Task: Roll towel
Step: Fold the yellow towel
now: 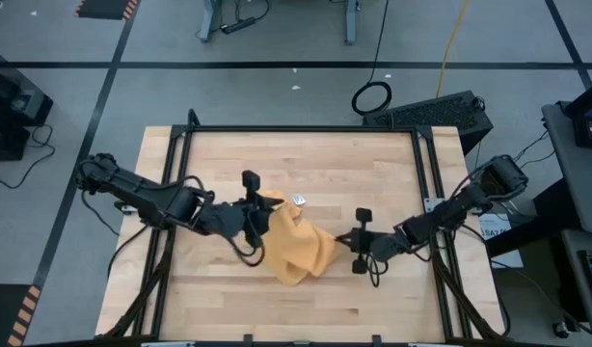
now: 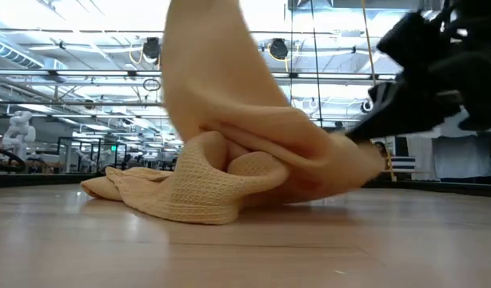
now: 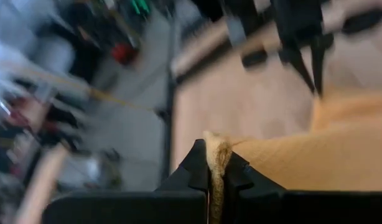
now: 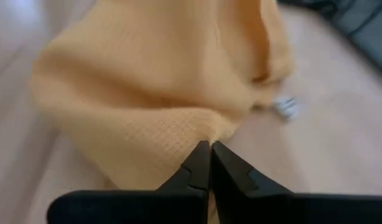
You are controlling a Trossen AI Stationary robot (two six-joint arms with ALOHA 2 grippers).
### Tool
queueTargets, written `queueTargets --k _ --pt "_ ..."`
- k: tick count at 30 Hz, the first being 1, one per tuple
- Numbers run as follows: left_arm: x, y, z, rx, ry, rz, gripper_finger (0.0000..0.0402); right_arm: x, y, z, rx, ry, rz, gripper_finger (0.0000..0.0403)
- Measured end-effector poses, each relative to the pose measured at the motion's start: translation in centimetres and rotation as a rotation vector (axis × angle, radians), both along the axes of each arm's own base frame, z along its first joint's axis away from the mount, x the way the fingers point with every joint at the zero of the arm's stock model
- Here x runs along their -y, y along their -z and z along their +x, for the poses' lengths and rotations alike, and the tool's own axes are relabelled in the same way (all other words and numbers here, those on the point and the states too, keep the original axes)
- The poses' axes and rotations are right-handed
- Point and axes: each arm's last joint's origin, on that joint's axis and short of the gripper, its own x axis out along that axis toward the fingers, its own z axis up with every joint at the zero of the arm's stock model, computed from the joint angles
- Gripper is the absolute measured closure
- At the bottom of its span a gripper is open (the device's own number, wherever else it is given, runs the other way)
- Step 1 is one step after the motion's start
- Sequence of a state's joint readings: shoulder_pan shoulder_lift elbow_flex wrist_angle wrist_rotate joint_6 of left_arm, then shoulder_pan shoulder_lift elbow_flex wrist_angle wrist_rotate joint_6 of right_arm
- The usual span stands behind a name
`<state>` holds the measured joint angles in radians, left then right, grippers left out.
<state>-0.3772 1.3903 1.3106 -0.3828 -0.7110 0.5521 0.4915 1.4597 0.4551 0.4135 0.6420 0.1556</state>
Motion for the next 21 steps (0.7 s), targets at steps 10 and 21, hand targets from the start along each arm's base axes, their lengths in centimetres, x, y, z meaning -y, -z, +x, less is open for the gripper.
queueTargets --k 10,21 --pt "3.5 -2.6 -1.7 0.167 0.254 -0.048 0.0398 -0.9 -1.5 1.1 0.018 -0.079 -0.018 0.0396" --pt "6.4 0.2 -4.3 -0.174 0.384 -0.714 0.0398 -1.5 0.7 -0.6 -0.350 -0.254 0.401 0.0353"
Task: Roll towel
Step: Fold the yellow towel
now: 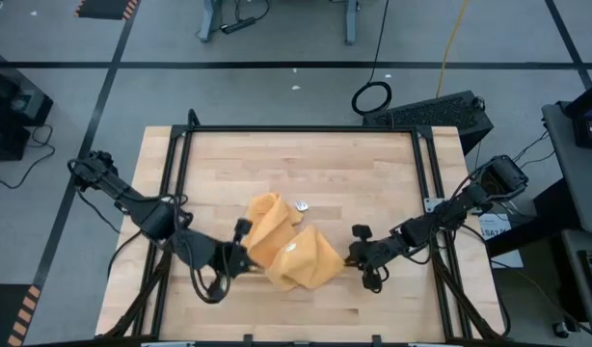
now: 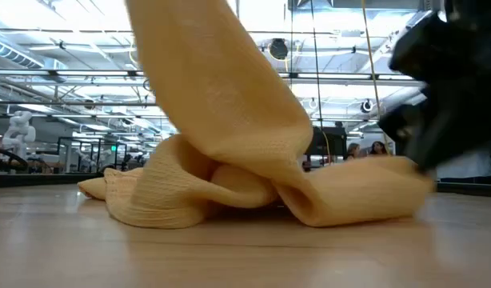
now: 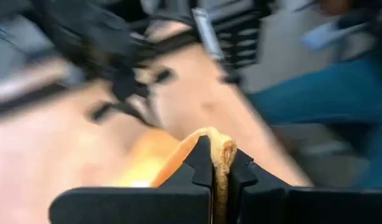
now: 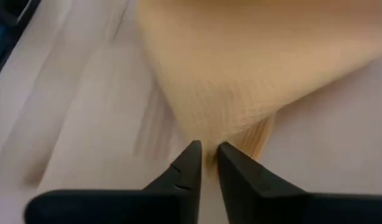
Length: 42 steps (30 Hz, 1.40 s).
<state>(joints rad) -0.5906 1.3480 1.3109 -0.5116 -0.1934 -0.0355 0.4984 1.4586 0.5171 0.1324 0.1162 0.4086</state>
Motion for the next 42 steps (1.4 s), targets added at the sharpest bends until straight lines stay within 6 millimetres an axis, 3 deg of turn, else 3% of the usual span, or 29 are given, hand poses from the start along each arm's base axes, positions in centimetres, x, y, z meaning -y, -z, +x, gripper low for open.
queueTargets --k 6,12,19,26,36,39,42 --pt "1.8 0.9 -0.6 -0.124 0.014 -0.136 0.0398 0.9 -0.5 0.1 -0.001 0.013 -0.012 0.0298" --pt "3.4 2.4 -0.3 -0.181 0.018 -0.135 0.0398 3.4 -2.9 2.0 0.281 0.217 -0.185 0.0262" --pt "4.5 4.8 1.4 -0.239 -0.020 -0.104 0.0398 6.9 -4.5 4.9 0.529 0.082 -0.035 0.0235" --pt "4.8 5.6 2.3 -0.197 -0.094 -0.066 0.0398 10.0 -2.1 8.0 0.394 0.167 0.035 0.0231" --pt "4.6 5.5 2.4 -0.147 -0.116 0.007 0.0398 9.6 2.5 12.4 0.221 0.027 0.104 0.0233" --pt "4.5 5.5 2.4 -0.128 -0.107 0.049 0.0398 9.5 3.4 13.3 0.178 -0.002 0.092 0.0252" --pt "4.5 5.5 2.4 -0.112 -0.097 0.091 0.0398 9.5 3.8 13.9 0.137 -0.015 0.080 0.0302"
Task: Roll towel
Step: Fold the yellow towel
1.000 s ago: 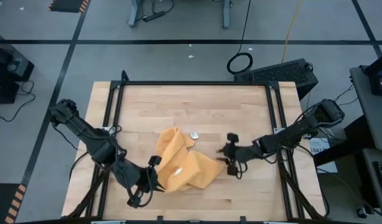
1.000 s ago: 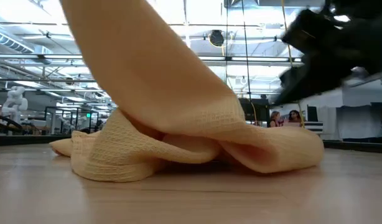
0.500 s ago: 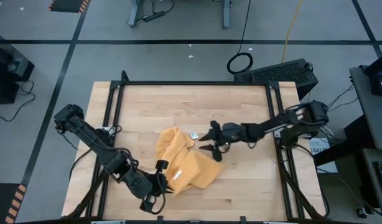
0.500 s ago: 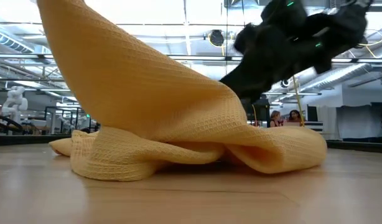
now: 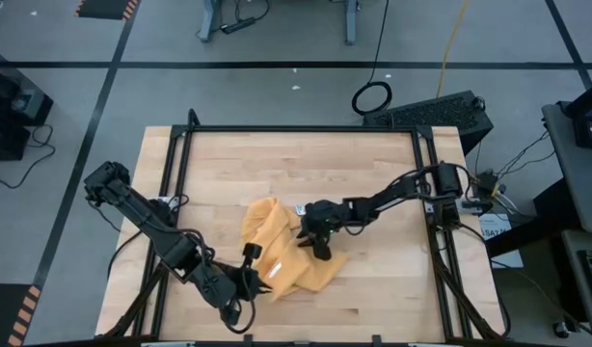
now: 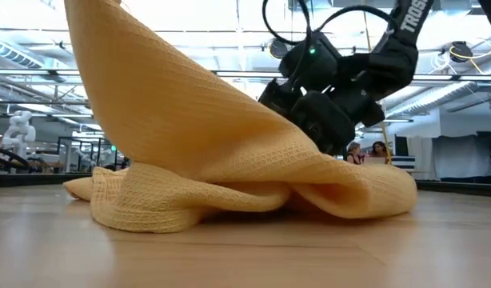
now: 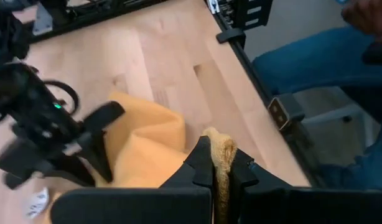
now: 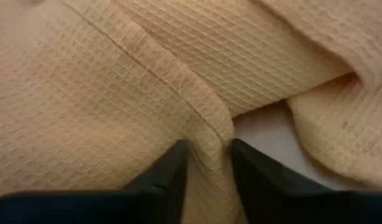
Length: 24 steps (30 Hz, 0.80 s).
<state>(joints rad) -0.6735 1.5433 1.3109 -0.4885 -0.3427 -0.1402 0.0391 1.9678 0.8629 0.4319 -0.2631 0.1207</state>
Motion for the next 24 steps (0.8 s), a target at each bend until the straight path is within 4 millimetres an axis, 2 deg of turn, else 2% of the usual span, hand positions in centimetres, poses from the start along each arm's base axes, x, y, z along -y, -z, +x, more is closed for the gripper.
queueTargets --k 3,4,7,13,20,24 --pt "-0.1 0.0 0.0 0.011 0.007 0.037 0.0398 0.0 -0.3 -0.1 -0.026 -0.019 -0.026 0.0378" --pt "-0.1 0.0 0.0 0.015 0.010 0.051 0.0398 0.0 -0.7 -0.3 -0.042 -0.019 -0.035 0.0389" --pt "-0.3 0.0 0.0 0.028 -0.011 0.109 0.0398 0.2 -2.8 -1.2 -0.071 0.027 -0.110 0.0392" --pt "-1.4 -0.1 0.1 0.090 -0.172 0.273 0.0398 0.2 -9.5 -4.4 -0.044 0.156 -0.360 0.0401" --pt "-4.0 -0.6 0.9 0.217 -0.535 0.497 0.0398 -0.5 -17.5 -9.8 0.127 0.397 -0.652 0.0402" --pt "-5.9 -0.9 1.5 0.278 -0.736 0.616 0.0398 -1.3 -21.0 -12.8 0.262 0.477 -0.690 0.0402"
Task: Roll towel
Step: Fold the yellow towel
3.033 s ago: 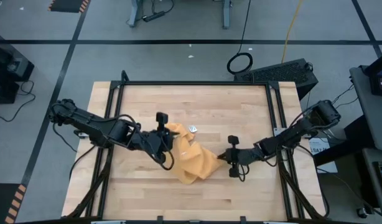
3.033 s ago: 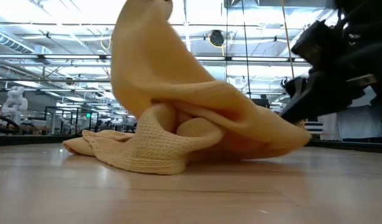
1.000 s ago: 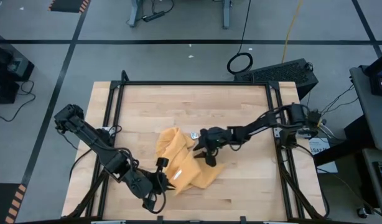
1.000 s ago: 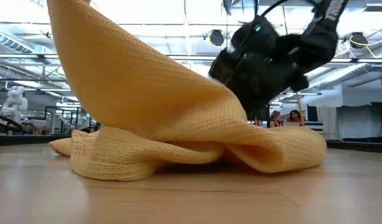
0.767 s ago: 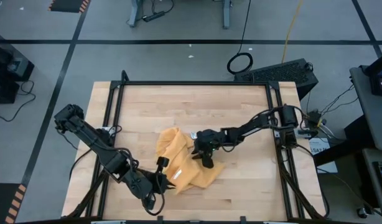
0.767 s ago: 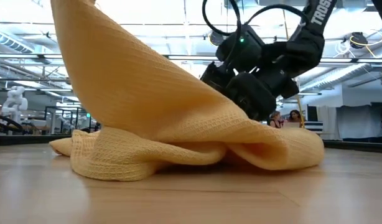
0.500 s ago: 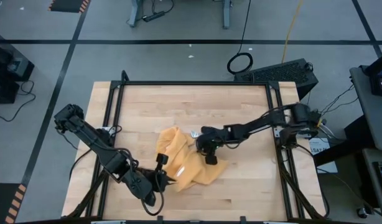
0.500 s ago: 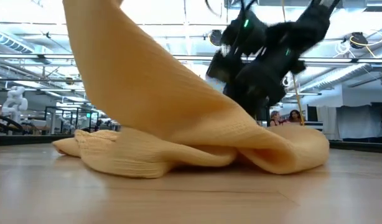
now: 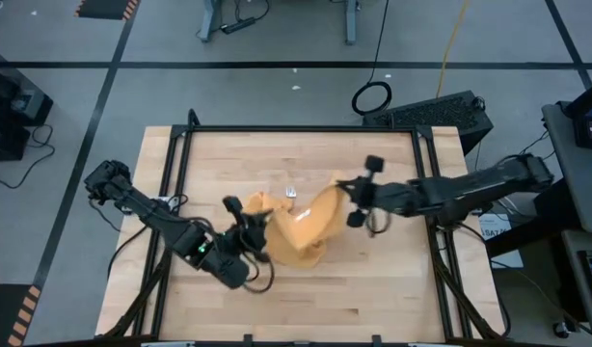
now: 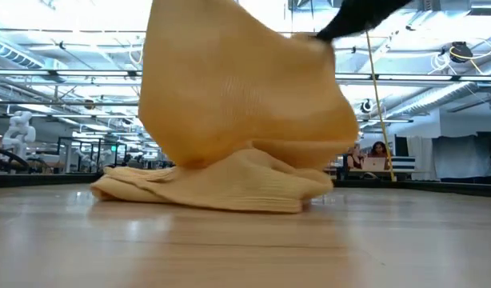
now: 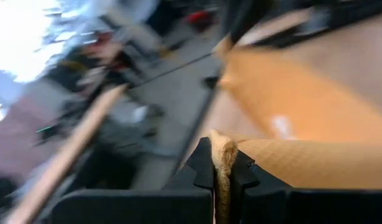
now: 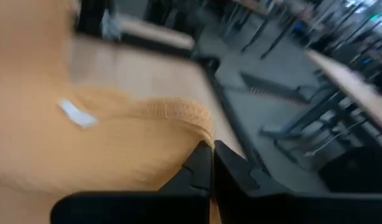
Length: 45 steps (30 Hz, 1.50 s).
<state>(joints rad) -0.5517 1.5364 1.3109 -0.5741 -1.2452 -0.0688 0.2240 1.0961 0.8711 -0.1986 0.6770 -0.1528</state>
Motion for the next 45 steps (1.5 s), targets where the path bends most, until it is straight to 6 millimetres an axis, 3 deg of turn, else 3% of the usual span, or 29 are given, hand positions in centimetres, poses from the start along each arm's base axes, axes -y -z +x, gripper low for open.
queueTargets --k 3,7,14,18,26,31,40,45 --pt "-1.0 0.0 0.4 0.006 -0.050 0.020 0.0398 -0.6 -1.4 -2.0 0.067 -0.029 0.059 0.0402" --pt "-0.7 0.2 0.5 -0.033 0.037 -0.066 0.0398 -1.5 -1.3 -4.7 0.033 -0.056 0.201 0.0403" --pt "1.8 0.7 -0.6 -0.083 0.210 -0.219 0.0398 -3.3 1.4 -6.6 -0.249 -0.153 0.573 0.0398" --pt "2.6 1.0 -0.8 -0.136 0.294 -0.275 0.0398 -4.8 3.7 -6.4 -0.427 -0.205 0.680 0.0354" --pt "3.0 1.5 -1.3 -0.224 0.351 -0.303 0.0398 -6.8 6.9 -6.4 -0.669 -0.198 0.692 0.0218" --pt "3.0 1.6 -1.4 -0.252 0.365 -0.313 0.0398 -7.3 7.7 -6.1 -0.636 -0.128 0.603 0.0171" --pt "3.0 1.6 -1.4 -0.246 0.362 -0.321 0.0398 -8.1 12.6 -4.0 -0.480 -0.237 0.447 0.0166" --pt "2.9 1.6 -1.4 -0.236 0.353 -0.334 0.0398 -7.1 14.7 -2.5 -0.351 -0.099 0.332 0.0194"
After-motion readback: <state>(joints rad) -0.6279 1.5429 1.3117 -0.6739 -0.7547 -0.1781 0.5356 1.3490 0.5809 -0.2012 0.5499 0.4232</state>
